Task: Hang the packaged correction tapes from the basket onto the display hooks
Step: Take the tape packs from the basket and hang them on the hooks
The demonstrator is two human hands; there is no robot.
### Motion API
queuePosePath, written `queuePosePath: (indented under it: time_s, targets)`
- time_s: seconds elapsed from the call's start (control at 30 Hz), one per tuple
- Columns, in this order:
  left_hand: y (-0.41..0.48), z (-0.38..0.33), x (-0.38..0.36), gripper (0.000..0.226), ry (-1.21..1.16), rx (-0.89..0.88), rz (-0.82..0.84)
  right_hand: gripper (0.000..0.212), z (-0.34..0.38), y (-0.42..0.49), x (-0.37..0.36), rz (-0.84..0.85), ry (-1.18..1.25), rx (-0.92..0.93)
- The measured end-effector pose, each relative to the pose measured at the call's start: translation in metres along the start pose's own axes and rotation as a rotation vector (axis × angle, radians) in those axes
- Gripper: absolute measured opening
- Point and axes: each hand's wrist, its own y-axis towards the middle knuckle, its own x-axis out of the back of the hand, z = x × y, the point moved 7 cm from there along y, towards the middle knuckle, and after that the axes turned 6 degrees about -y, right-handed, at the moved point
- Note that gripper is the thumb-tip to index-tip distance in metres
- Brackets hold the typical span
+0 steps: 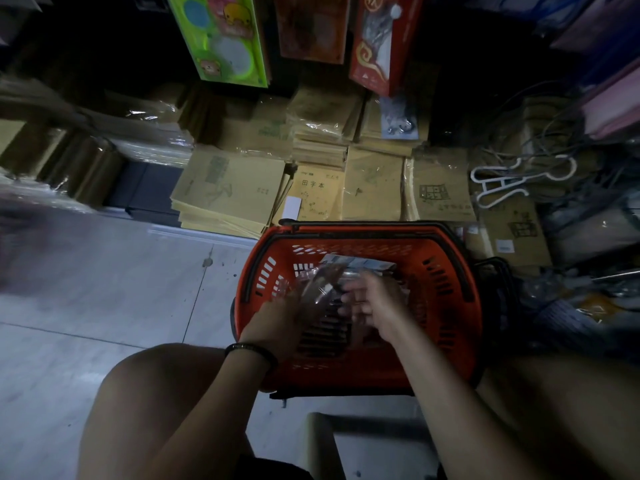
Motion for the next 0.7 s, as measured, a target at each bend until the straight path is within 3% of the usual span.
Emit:
queuePosePath:
  time_s: [0.07,0.13,0.23,0.33,0.4,0.57,0.7]
  targets:
    - [0.001,0.000,0.004,0.043,-0.076,0.022,-0.033,0.029,-0.002,0.018,0.012,-0.160,-0.069,0.089]
    - [0.002,-0.001,0.007,0.045,-0.093,0.050,-0.059,0.029,-0.017,0.045,0.023,-0.269,-0.186,0.115]
    - [0.002,-0.012,0.006,0.047,0.018,0.015,-0.028,0.039,-0.047,0.096,0.025,-0.266,-0.309,0.128]
    - [0.005,-0.013,0.006,0.047,0.027,0.022,-0.016,0.049,-0.036,0.091,0.013,-0.208,-0.486,0.172]
    - [0.009,-0.003,0.006,0.046,-0.007,0.054,-0.029,0.040,-0.030,0.090,0.016,-0.241,-0.537,0.179]
    - [0.014,0.001,0.007,0.047,0.009,0.044,-0.038,0.021,-0.015,0.065,0.038,-0.493,-0.414,0.270]
    - [0.012,-0.005,0.007,0.047,0.085,0.003,-0.048,0.021,-0.029,0.052,0.055,-0.584,-0.101,0.146]
